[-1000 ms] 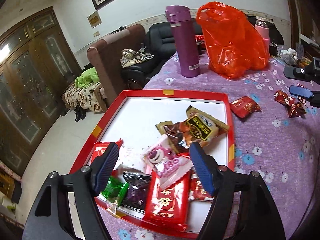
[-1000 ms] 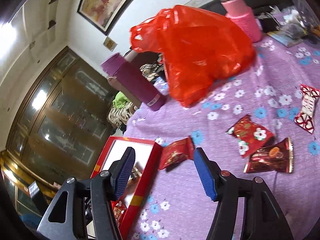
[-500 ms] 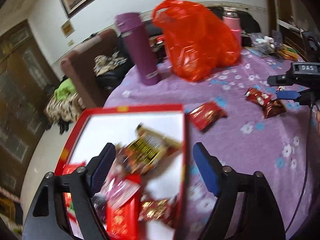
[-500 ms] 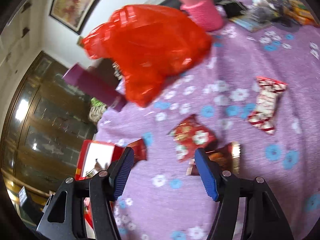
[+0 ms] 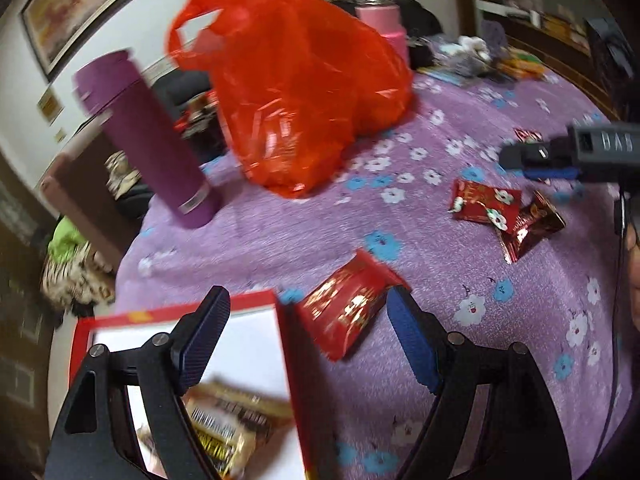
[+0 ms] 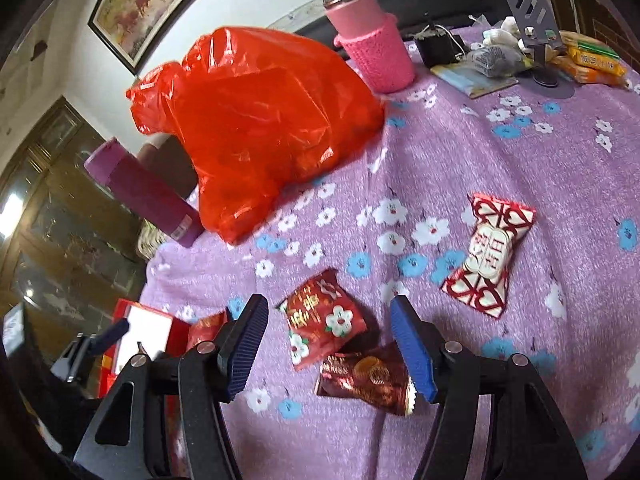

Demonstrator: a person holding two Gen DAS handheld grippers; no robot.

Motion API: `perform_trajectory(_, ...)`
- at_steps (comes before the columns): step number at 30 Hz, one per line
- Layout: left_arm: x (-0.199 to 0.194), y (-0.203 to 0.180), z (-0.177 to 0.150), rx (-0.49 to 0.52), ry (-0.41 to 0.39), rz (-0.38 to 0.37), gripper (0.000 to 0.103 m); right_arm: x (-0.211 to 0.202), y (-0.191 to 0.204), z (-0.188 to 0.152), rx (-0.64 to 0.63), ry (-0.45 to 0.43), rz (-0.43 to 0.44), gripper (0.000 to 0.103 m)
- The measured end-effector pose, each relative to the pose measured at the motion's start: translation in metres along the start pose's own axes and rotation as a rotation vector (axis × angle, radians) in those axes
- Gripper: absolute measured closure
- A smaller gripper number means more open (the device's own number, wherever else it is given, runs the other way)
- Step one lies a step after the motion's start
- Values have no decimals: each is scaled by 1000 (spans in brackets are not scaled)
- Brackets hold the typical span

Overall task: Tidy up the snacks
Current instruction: 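Move both tools toward the red wrapped candies on the cloth, then grasp a red flowered candy with the right tool while the left grasps a red candy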

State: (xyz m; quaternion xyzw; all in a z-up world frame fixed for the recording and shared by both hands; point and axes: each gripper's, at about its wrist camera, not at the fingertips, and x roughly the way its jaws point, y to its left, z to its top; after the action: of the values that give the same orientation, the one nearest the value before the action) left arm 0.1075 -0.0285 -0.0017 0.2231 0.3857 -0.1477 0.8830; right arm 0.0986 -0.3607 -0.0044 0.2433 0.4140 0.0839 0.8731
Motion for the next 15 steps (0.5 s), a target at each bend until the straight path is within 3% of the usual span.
perform_trajectory(3, 7, -14, 1, 84, 8, -49, 22, 6, -1, 3, 9, -27, 57, 35)
perform_trajectory(7, 23, -24, 1, 139, 44, -47, 22, 18, 7, 3, -50, -36, 63, 35)
perform_trajectory(15, 36, -37, -4, 194, 90, -115, 22, 42, 23, -5, -175, 20, -67, 37)
